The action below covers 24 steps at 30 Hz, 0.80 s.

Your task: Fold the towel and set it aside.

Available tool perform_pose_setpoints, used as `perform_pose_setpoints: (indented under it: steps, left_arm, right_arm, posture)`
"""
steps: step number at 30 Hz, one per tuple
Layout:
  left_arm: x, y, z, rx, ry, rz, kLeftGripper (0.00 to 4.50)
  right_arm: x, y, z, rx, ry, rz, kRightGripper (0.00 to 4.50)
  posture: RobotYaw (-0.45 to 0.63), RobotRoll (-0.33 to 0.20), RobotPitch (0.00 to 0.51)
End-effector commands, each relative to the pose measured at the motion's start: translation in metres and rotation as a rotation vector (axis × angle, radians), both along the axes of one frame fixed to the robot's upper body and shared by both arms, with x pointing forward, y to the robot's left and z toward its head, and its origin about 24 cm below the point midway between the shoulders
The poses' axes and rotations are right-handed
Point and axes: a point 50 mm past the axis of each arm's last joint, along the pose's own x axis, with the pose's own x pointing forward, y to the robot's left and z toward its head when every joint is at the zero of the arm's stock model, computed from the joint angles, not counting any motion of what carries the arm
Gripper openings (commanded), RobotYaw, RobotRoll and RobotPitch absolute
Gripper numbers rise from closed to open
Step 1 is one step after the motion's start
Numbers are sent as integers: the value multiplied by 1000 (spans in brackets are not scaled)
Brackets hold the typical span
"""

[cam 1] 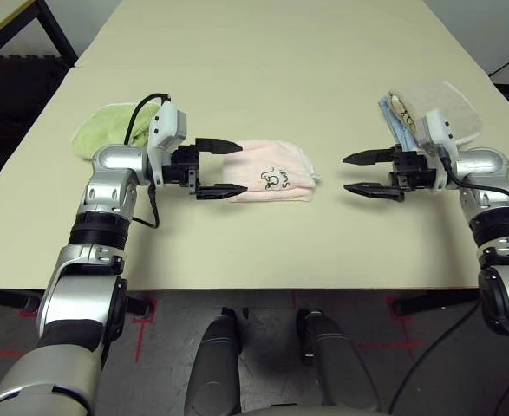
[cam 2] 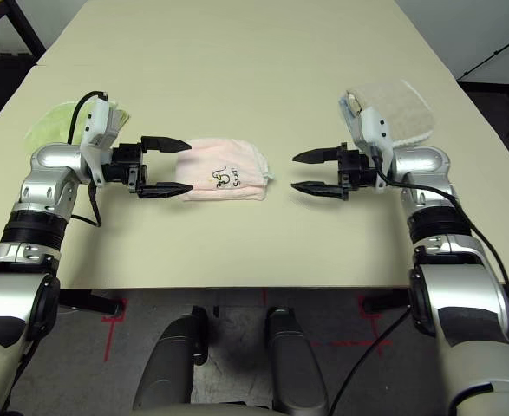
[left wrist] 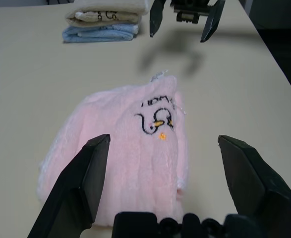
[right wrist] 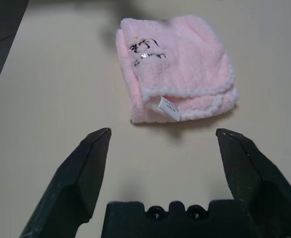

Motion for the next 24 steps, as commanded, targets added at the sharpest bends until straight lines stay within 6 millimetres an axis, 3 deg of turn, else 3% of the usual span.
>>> perform_pose_setpoints:
  steps: [1,6,11,15,17,19,24]
  left_arm:
    - [1,7,-8,64,30,73,4500]
    - [-1,19,-19,11,261,190,4500]
    - [5,30,-28,76,240,339,4500]
    - [16,35,-31,-127,562,584,4500]
    - [17,35,-31,-175,648,635,4500]
    - [18,33,-30,-252,842,697,4500]
    - [10,21,-12,-375,1142,580,4500]
  right_arm:
    - [-3,-5,-6,40,55,-23,4465]
    - [-6,-2,-7,58,51,-6,4465]
    - [-10,-8,-8,57,13,-22,4465]
    - [-15,-11,-8,60,14,-30,4465]
    - [-16,-12,-8,60,13,-30,4465]
    - [-18,-11,-9,64,15,-32,4465]
    - [-22,-11,-11,62,22,-32,4465]
  posture:
    - [11,0,177]
    - [6,0,177]
    - [4,0,179]
    - [-9,0,179]
    - [-19,0,179]
    - [-21,0,179]
    - [-24,0,184]
